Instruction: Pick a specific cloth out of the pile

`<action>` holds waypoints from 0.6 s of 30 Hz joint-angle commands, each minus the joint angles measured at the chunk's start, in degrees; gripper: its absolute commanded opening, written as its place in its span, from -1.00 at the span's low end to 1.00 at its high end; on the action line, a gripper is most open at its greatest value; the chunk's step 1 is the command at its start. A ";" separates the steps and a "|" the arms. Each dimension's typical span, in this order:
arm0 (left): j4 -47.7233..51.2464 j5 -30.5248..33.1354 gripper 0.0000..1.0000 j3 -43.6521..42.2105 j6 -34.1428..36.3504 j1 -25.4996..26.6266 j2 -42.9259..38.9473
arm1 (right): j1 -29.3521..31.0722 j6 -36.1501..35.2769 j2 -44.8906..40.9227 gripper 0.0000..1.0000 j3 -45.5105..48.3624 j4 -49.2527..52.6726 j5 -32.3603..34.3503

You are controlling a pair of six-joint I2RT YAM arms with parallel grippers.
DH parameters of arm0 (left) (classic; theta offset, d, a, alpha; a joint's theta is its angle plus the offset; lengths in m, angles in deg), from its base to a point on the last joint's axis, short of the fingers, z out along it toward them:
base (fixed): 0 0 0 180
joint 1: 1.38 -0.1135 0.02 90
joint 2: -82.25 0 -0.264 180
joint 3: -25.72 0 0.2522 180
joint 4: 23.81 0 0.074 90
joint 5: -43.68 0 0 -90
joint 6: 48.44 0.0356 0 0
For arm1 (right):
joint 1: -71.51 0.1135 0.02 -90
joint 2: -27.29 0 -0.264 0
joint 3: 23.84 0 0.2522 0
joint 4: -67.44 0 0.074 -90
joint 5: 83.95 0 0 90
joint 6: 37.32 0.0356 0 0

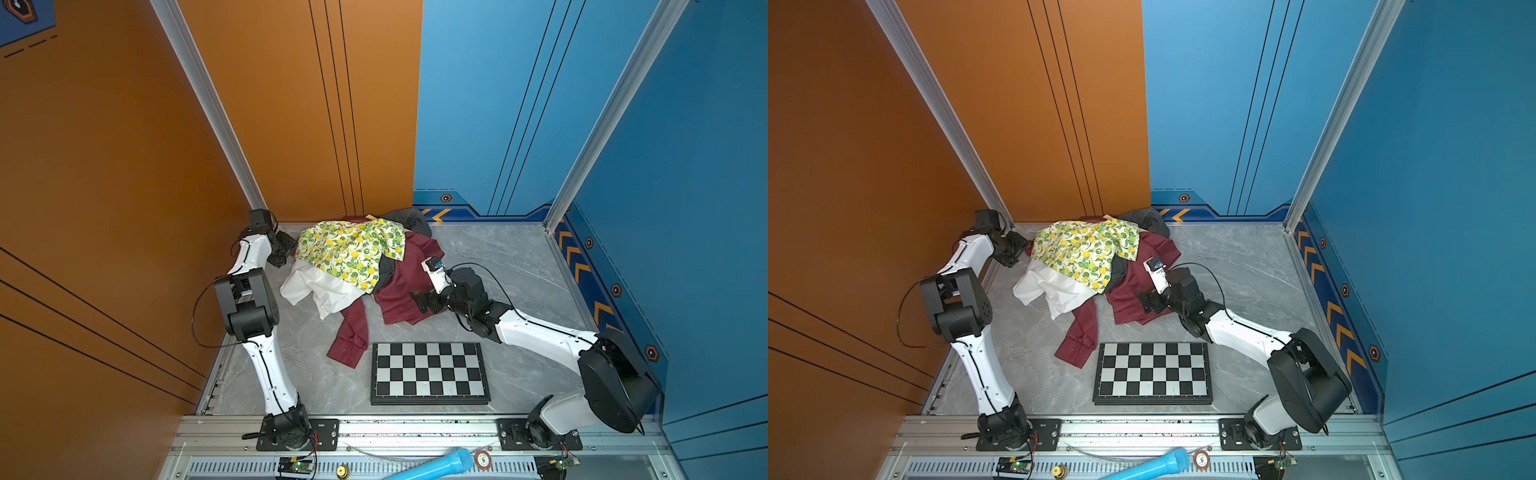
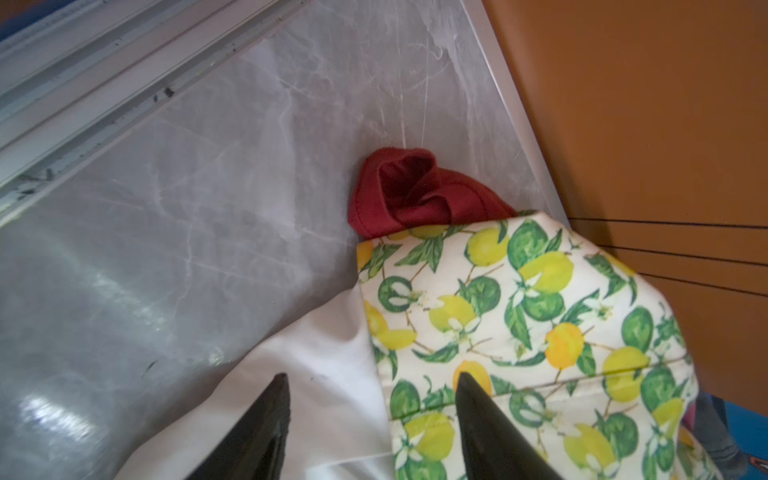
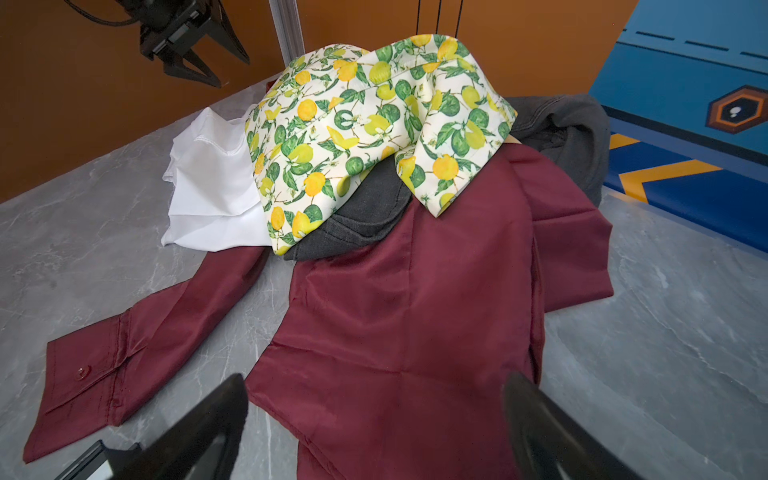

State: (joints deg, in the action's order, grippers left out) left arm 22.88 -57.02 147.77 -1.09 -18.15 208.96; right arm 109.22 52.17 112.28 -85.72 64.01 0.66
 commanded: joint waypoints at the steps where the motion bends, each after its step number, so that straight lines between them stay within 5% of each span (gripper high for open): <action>1: -1.65 -2.06 0.18 3.84 -4.59 -0.75 3.71 | 0.85 -2.44 -0.45 0.93 -0.03 -2.53 -1.76; 18: -5.14 -0.72 0.08 12.57 -10.06 -1.63 12.89 | 2.10 -5.44 -0.08 0.92 -2.54 -6.26 -9.08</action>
State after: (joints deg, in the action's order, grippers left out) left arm 18.90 -57.93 158.66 -9.61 -18.63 220.30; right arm 110.95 46.51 112.37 -86.18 61.36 -5.50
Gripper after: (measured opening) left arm 0.541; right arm 0.959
